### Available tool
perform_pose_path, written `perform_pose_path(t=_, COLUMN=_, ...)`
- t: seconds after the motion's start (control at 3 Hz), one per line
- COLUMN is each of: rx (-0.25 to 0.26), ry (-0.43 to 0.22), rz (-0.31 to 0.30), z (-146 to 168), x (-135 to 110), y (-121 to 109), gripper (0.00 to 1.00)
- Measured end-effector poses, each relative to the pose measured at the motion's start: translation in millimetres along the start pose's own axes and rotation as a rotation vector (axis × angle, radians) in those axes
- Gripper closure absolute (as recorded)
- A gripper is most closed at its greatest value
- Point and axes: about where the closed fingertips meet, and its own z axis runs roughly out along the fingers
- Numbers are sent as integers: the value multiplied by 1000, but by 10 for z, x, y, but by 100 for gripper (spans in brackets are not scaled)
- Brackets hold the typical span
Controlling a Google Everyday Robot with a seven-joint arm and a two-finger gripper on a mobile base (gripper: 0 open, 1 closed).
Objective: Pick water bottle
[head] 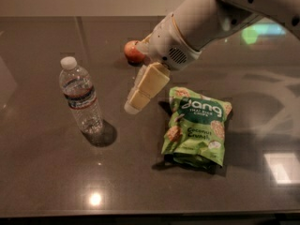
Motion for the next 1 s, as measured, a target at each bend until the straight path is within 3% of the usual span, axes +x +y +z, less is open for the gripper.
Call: perform_pose_path(t=1.0, rx=-102, ry=-116, rz=-36, z=498, x=-422, y=175, gripper=0)
